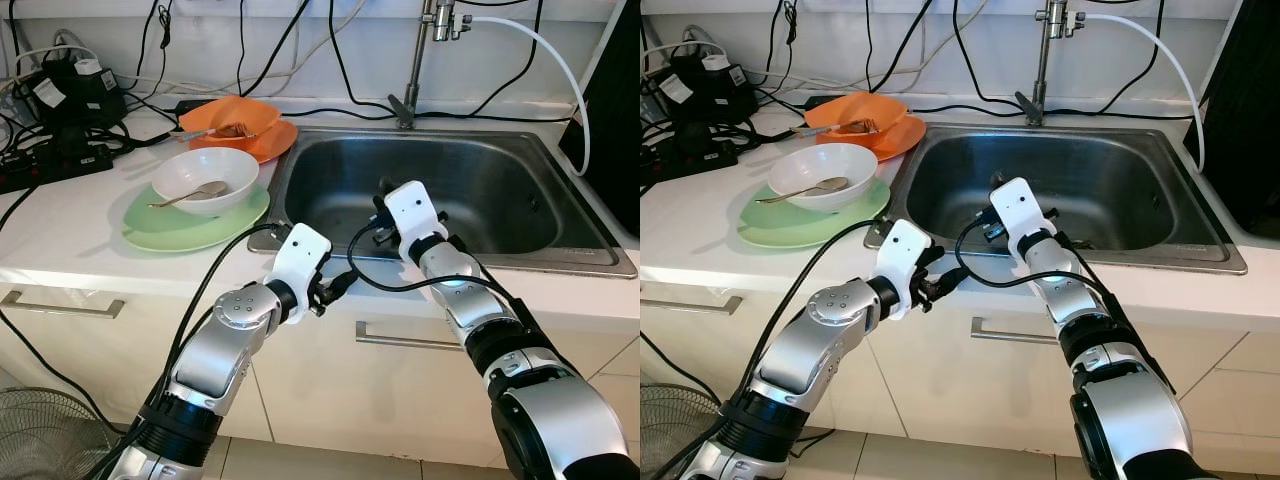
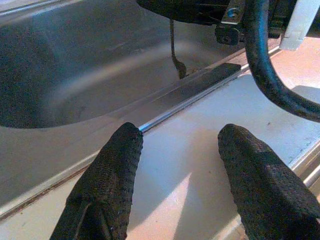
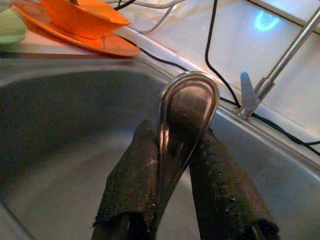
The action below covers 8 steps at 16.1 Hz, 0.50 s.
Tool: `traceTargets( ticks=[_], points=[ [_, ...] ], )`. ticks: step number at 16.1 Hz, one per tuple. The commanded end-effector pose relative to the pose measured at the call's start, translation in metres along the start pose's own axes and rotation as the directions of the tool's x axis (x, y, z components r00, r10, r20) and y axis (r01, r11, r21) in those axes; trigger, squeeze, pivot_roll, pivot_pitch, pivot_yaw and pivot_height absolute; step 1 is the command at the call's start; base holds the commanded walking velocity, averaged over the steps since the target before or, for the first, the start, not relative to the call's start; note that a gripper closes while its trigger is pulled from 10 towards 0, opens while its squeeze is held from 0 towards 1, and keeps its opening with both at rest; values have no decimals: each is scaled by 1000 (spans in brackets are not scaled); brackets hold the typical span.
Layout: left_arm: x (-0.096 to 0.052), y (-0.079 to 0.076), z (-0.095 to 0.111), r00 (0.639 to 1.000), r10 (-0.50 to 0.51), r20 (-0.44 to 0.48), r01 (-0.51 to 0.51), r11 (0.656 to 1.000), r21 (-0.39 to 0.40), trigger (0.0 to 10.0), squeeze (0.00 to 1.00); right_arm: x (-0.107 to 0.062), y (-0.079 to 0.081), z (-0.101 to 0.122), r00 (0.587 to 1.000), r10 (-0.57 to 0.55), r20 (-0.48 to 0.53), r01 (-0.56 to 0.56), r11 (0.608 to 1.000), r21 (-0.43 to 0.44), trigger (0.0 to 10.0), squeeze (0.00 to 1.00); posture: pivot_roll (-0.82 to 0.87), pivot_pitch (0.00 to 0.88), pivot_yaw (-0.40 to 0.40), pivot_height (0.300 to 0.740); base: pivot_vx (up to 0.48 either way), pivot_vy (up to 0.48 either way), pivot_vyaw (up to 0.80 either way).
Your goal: Kitchen organization
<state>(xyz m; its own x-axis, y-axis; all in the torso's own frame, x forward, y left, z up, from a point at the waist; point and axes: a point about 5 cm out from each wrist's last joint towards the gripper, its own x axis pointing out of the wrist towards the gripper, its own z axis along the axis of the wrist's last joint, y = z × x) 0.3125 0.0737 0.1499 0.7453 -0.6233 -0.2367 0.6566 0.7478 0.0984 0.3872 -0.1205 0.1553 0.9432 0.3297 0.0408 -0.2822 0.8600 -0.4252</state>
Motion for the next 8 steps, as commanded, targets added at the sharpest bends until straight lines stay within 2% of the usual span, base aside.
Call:
traceTargets(
  ticks=[1,2,6,8],
  points=[
    [-2,4,4,1000,19,6,-20,1000,10,10000,0,2,1,3,1000,8,10,-8,1000,-3,10000,847,38,0,40,740,0,0,0],
    [-2,4,4,1000,19,6,-20,1000,11,10000,0,2,1,3,1000,9,9,-9,1000,-7,10000,0,37,0,39,740,0,0,0],
    [-1,5,4,1000,23,5,-23,1000,14,10000,0,1,1,2,1000,11,4,-11,1000,-11,10000,0,39,0,38,740,0,0,0],
    [-1,5,4,1000,23,5,-24,1000,14,10000,0,2,1,3,1000,12,8,-12,1000,-6,10000,196,39,0,38,740,0,0,0]
  ],
)
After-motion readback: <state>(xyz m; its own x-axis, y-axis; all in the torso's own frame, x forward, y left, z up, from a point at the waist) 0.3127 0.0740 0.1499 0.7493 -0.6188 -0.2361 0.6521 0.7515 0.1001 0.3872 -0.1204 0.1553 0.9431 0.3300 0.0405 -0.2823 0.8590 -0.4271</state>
